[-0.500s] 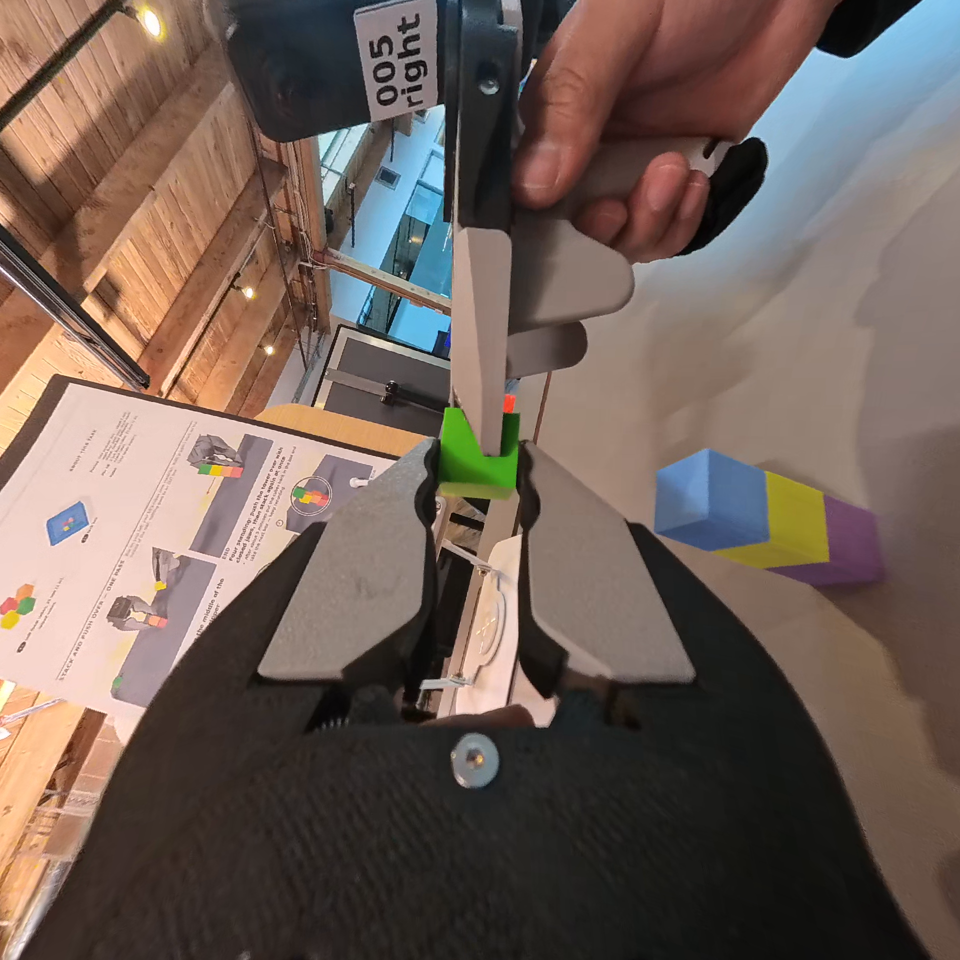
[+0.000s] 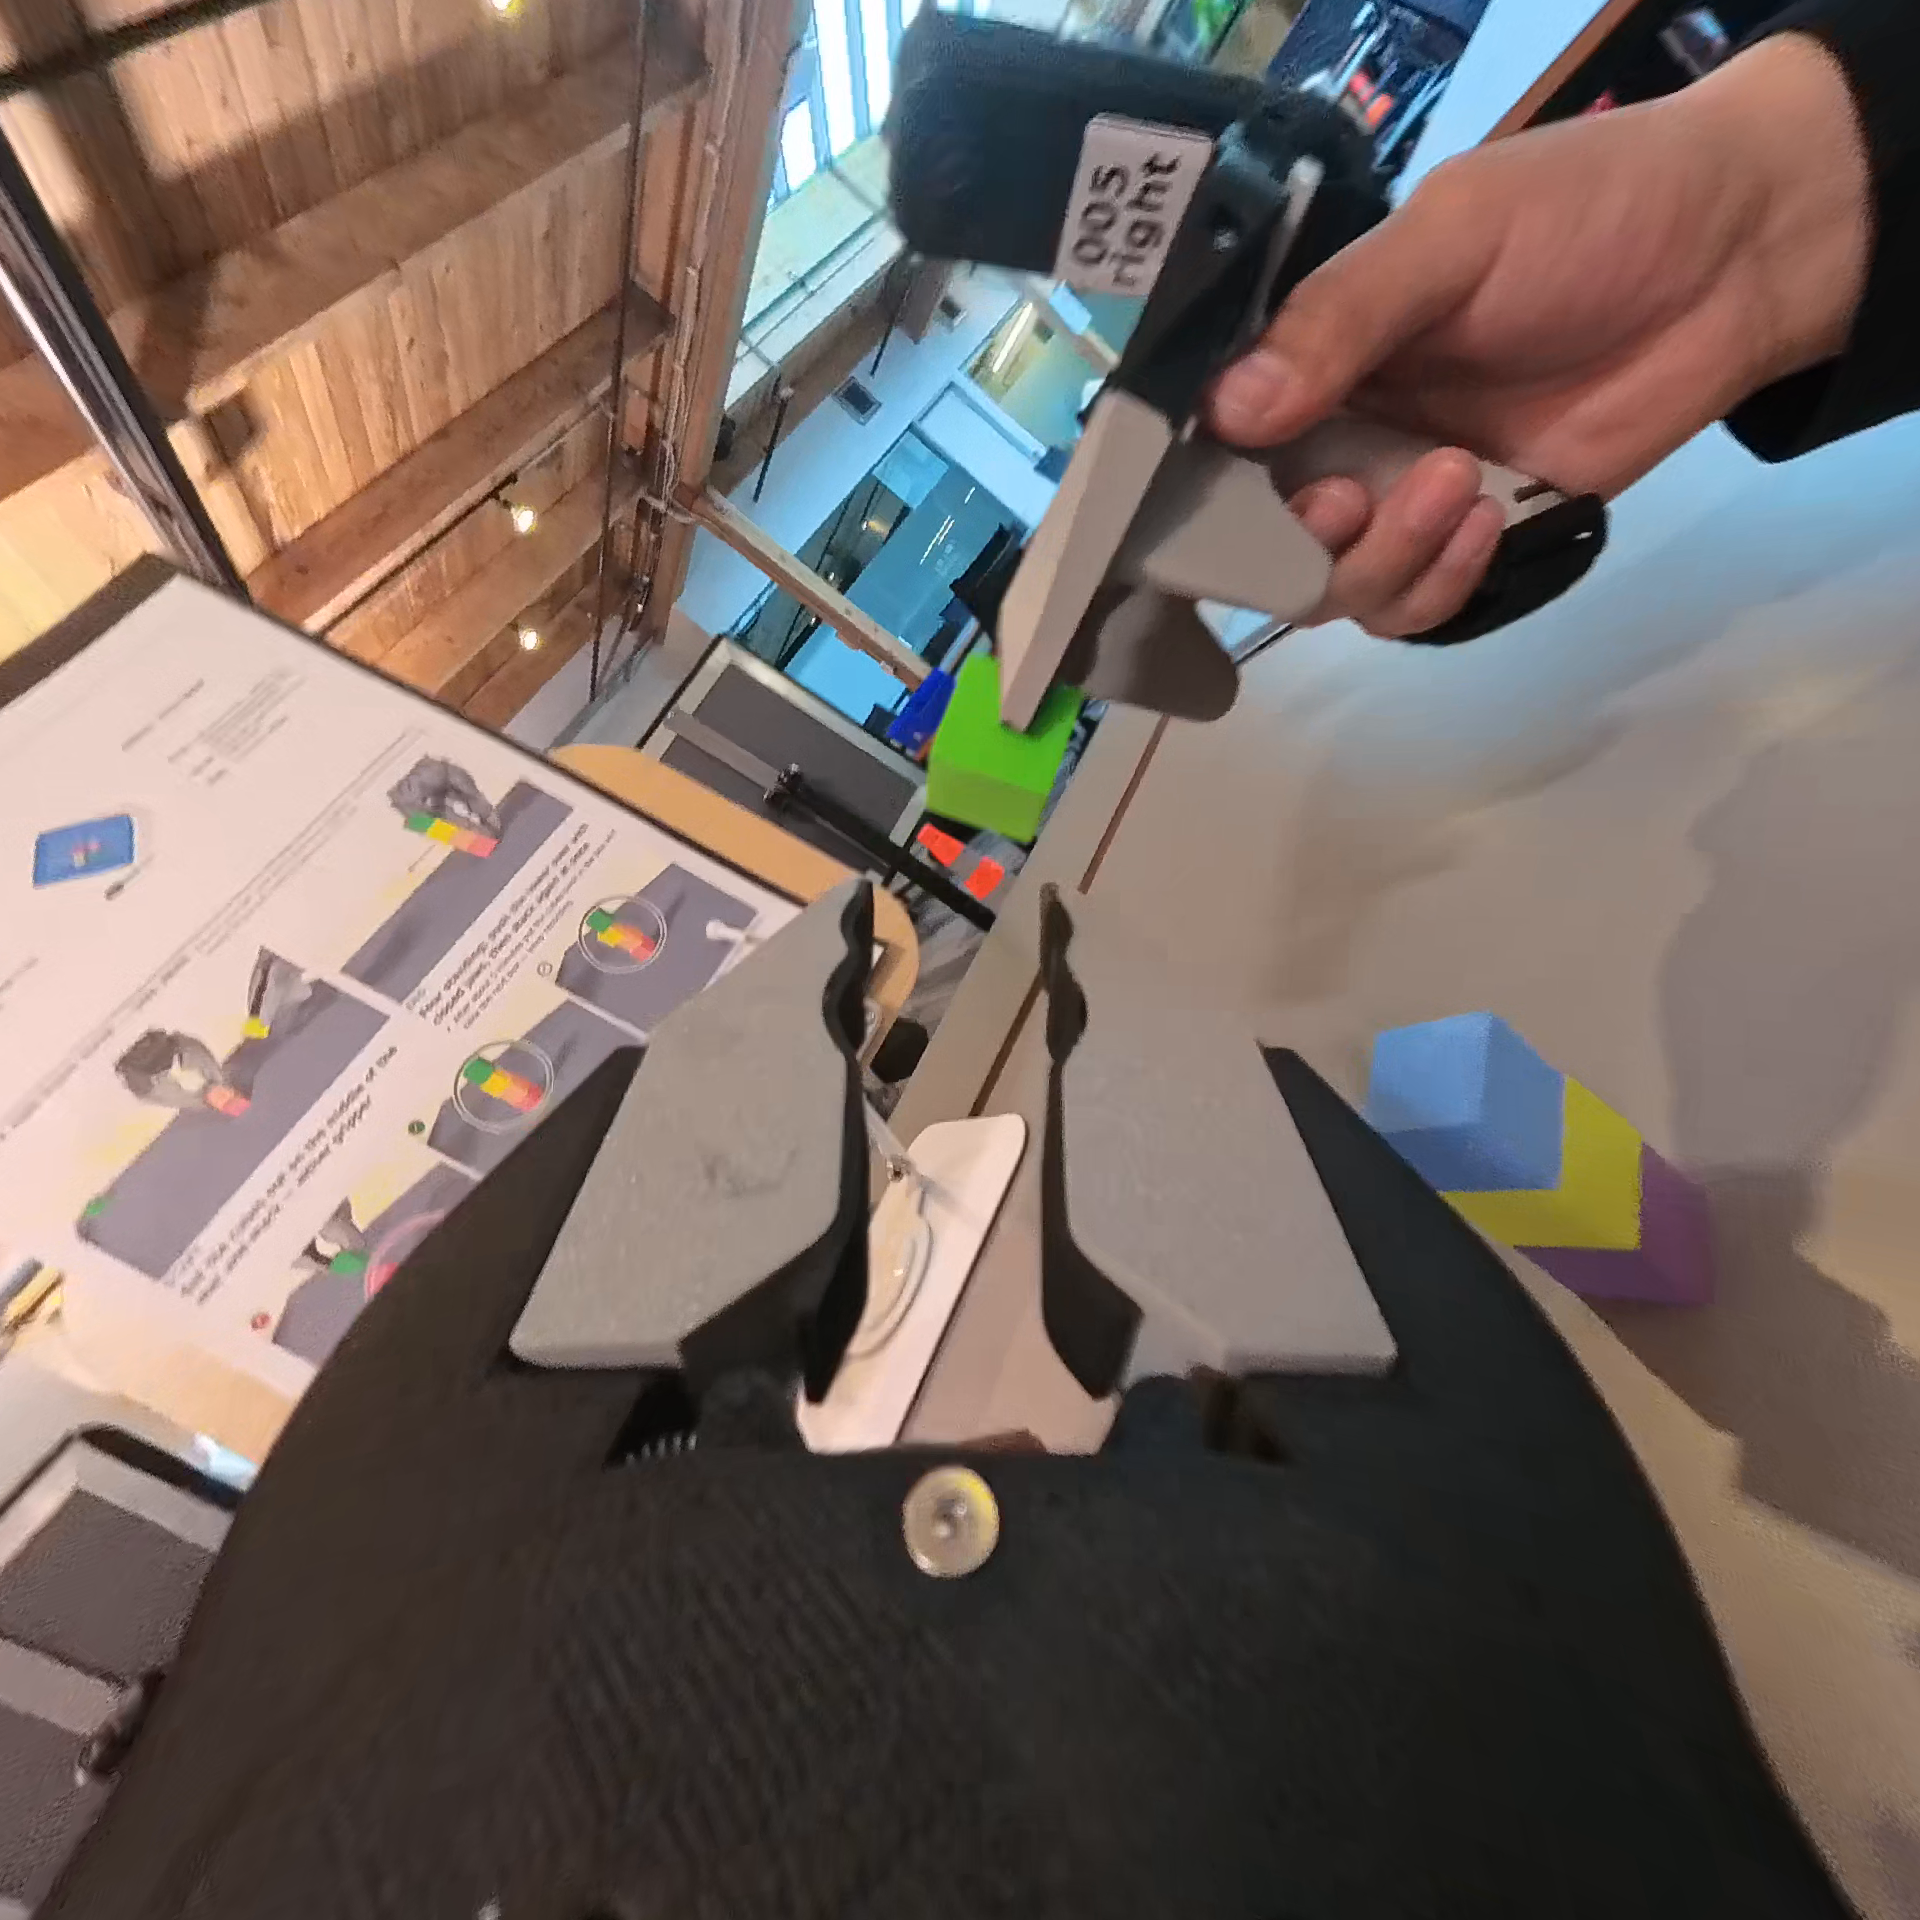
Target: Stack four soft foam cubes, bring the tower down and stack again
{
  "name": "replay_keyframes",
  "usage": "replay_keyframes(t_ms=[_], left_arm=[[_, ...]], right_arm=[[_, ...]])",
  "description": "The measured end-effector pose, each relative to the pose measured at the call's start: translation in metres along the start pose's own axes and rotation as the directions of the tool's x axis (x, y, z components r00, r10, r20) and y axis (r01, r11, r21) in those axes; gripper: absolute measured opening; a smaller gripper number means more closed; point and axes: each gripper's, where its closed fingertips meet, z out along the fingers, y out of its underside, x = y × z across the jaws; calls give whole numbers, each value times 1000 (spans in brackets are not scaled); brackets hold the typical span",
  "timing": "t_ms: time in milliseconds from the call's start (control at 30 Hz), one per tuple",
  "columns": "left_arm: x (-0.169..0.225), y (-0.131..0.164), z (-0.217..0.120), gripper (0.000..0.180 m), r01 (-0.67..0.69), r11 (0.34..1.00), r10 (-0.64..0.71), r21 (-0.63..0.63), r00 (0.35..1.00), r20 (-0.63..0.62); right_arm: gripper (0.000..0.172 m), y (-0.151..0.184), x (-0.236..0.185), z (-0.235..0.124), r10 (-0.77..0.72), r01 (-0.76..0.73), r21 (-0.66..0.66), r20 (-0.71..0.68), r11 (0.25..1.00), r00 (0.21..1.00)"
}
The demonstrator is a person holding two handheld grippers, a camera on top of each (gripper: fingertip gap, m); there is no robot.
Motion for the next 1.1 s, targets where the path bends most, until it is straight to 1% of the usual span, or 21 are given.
replay_keyframes(t_ms=[100,167,267,300,367,433,467,533,600,667,767,833,867,933,1100], left_arm=[[-8,14,0,21,75,996,-74,-56,997,17],[-8,23,-1,13,140,986,-141,-94,990,5],[-8,42,-1,5,283,943,-288,-174,958,-4],[-8,51,0,0,330,920,-337,-212,942,4],[-10,72,-1,0,412,862,-419,-295,907,42],[-6,98,-3,0,484,777,-495,-402,865,84],[1,109,-4,0,512,728,-538,-456,839,83],[15,126,-6,0,540,650,-596,-534,799,83],[25,140,-9,0,524,603,-598,-601,796,94],[29,147,-10,0,497,597,-579,-630,811,91],[32,140,-7,0,489,621,-581,-613,812,60],[31,127,-4,0,496,657,-591,-568,807,22],[31,117,-3,3,503,677,-601,-537,799,-8],[32,98,-1,9,528,703,-631,-477,772,-75],[45,55,-3,24,586,719,-688,-374,674,-268]], right_arm=[[24,1,0,-3,-32,32,-23,-10,999,999],[24,6,0,-3,-63,61,-62,-21,996,998],[24,15,-1,-1,-120,114,-134,-38,984,992],[24,17,-2,0,-144,135,-152,-43,979,989],[24,18,-5,1,-179,169,-171,-45,971,983],[24,17,-7,3,-199,188,-172,-50,967,979],[24,17,-7,3,-205,194,-171,-54,966,977],[24,19,-6,4,-216,202,-179,-59,963,975],[24,24,-4,5,-231,212,-209,-67,954,971],[24,29,-3,6,-248,226,-242,-65,944,966],[24,32,-4,6,-256,234,-254,-60,938,965],[24,32,-4,7,-256,233,-253,-59,939,965],[24,32,-4,7,-254,231,-250,-62,940,965],[24,31,-5,7,-241,222,-238,-52,945,969],[24,31,-12,10,-177,173,-211,3,962,984]])
